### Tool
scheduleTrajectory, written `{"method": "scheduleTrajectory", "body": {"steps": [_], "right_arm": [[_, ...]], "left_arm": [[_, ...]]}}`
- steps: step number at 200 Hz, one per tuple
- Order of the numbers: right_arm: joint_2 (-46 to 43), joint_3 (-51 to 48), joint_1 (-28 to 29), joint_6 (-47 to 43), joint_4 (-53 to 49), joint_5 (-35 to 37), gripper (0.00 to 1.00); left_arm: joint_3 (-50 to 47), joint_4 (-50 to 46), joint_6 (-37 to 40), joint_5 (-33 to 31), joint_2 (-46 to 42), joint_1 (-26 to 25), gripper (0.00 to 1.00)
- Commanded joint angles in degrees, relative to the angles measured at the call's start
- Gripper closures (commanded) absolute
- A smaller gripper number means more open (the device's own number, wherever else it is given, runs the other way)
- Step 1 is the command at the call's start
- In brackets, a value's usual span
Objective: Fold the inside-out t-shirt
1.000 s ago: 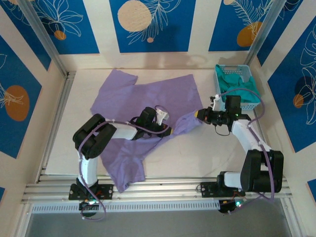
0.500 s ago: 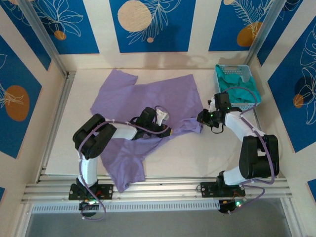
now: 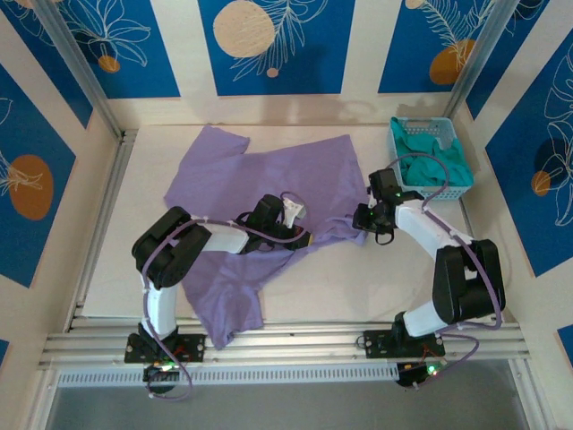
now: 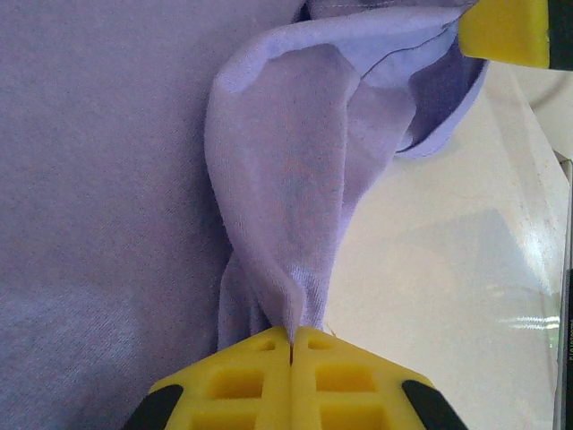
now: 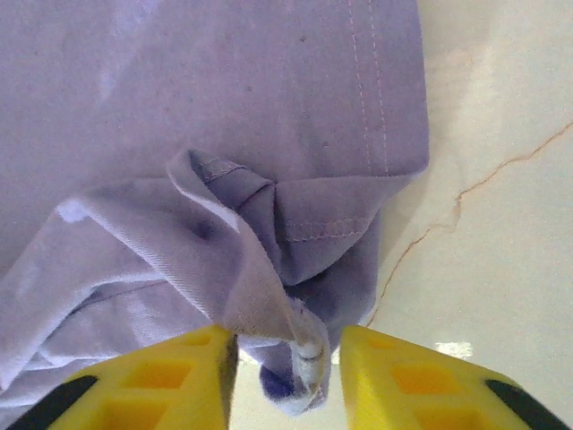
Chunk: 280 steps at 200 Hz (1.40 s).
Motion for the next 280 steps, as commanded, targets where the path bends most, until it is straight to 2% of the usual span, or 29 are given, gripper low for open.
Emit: {"method": "scheduleTrajectory", "body": {"steps": [1, 38, 100, 138, 167, 177, 186, 216, 234, 255, 280], "right_arm": [[0.43, 0.89, 0.24, 0.02, -2.16, 3.43, 0.68], [1.46, 1.11, -0.24, -1.17, -0.99, 2.86, 0.76], [1.85, 2.14, -2.03, -3.91, 1.41, -1.18, 0.84], [-0.35, 1.44, -2.55, -4.60, 2.14, -4.39, 1.00], [-5.47, 0.20, -4.52, -3.70, 3.49, -11.53, 1.00], [-6.47, 0.12, -4.85, -3.33, 4.06, -13.21, 1.00], [-6.88, 0.21, -4.69, -3.12, 4.18, -13.63, 1.00], [-7.21, 0.67, -4.23, -3.56, 4.14, -14.04, 1.00], [-7.23, 0.67, -4.08, -3.48, 4.64, -14.11, 1.00], [-7.15, 0.60, -3.89, -3.32, 5.40, -13.94, 1.00], [-7.01, 0.67, -3.63, -3.32, 5.67, -14.35, 1.00]], "left_arm": [[0.12, 0.40, 1.31, 1.53, 0.31, 0.41, 1.00], [0.17, 0.46, 1.25, 1.60, 0.35, 0.41, 1.00], [0.14, 0.66, 1.23, 1.81, 0.61, 0.44, 1.00], [-0.15, 0.75, 0.85, 1.21, -0.42, 0.42, 1.00], [-3.54, -1.97, -0.15, -2.32, -8.10, 0.52, 0.64], [-6.23, -5.29, -0.88, -6.11, -13.65, 0.43, 0.54], [-9.32, -10.09, -1.99, -11.26, -19.56, 0.40, 0.50], [-17.71, -34.21, -7.72, -28.14, -38.39, -0.31, 0.45], [-20.38, -43.91, -9.11, -34.05, -45.47, 1.22, 0.42], [-20.29, -44.67, -8.56, -31.94, -45.53, 7.23, 0.41], [-17.66, -39.54, -7.27, -28.59, -38.18, 14.27, 0.40]]}}
